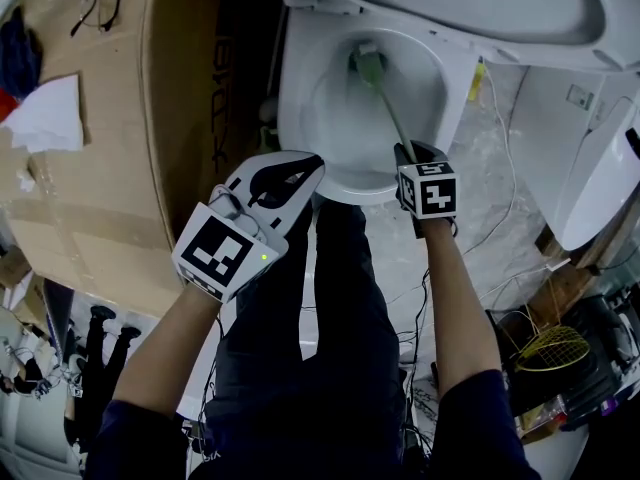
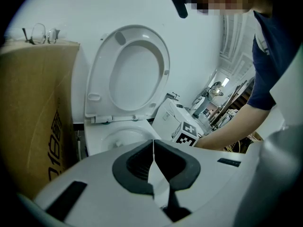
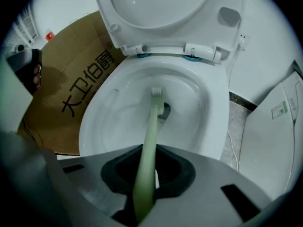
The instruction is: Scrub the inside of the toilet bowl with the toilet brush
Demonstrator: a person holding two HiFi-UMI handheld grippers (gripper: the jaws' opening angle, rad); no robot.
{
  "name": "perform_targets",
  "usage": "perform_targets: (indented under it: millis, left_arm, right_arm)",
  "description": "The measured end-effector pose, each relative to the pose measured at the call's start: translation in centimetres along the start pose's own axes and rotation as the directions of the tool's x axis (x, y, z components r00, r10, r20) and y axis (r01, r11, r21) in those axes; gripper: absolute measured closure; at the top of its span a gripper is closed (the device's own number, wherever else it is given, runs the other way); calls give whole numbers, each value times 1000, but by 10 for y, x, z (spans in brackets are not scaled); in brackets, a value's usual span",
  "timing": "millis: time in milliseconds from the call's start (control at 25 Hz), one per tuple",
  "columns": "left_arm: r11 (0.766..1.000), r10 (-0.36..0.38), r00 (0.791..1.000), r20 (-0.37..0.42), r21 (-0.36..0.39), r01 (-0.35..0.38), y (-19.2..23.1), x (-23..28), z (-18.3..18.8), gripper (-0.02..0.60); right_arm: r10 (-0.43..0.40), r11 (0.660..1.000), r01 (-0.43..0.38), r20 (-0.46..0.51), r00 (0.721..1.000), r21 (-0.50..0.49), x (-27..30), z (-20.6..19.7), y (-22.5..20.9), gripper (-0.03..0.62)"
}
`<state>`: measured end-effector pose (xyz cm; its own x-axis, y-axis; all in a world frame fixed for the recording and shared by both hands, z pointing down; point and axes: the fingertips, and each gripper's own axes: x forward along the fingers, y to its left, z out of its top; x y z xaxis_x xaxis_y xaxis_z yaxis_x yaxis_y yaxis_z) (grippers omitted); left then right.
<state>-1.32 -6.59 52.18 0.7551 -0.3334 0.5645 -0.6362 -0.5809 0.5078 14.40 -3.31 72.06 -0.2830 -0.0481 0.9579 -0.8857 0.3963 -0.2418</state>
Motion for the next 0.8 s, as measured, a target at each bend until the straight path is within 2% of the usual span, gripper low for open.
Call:
perform_targets:
  millis: [440, 800]
  left_arm:
    - [999, -27, 999, -29, 22, 28, -19, 17, -1, 546]
    - [999, -42, 999, -26, 30, 42, -30, 23, -1, 546]
  right_arm:
    - [-40, 998, 41, -29, 999, 49, -12, -32, -33, 537]
    - [-41, 998, 43, -71, 997, 38, -20, -50, -23, 537]
